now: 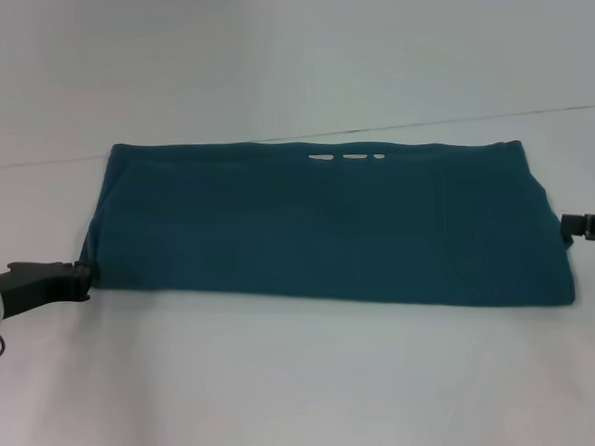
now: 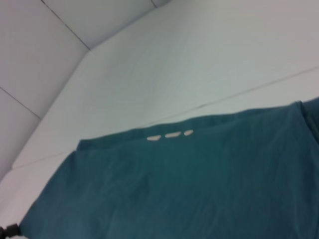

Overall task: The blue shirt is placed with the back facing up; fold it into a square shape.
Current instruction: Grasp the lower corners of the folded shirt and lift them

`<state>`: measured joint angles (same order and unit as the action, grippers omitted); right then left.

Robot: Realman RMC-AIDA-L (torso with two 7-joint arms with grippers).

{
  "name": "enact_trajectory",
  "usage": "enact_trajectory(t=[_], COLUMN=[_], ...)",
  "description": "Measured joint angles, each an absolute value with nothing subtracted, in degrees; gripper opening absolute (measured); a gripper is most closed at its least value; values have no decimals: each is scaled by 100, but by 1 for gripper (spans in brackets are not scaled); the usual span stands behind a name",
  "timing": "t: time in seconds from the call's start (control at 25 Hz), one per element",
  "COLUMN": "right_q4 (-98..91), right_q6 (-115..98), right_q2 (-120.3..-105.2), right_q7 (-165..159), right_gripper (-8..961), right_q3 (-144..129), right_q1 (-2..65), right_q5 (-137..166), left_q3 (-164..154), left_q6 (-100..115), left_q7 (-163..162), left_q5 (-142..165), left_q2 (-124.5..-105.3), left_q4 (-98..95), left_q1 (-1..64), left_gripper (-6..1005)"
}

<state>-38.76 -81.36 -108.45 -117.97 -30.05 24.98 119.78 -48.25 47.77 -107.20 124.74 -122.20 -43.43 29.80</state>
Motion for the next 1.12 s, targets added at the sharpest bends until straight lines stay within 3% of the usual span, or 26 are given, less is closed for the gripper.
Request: enact_trajectory(t=[0.2,1.12], right_q4=[-3894,-3879], right_q6=[-8167,-8129], right_q2=[-10834,-10824], right_q7=[-11826,-12021], right_gripper=[728,729], right_q3=[-2984,-2834], right_q1=[2488,2457], right_q5=[12093,12477], left_q3=[-4853,-4827], left_q6=[4784,5070], left_q7=[-10761,-11012], left_q5=[12485,12924], left_q2=[-12209,-12228], left_q4=[-4355,-4703], left_q1=[2981,2913], left_gripper=[-5,1])
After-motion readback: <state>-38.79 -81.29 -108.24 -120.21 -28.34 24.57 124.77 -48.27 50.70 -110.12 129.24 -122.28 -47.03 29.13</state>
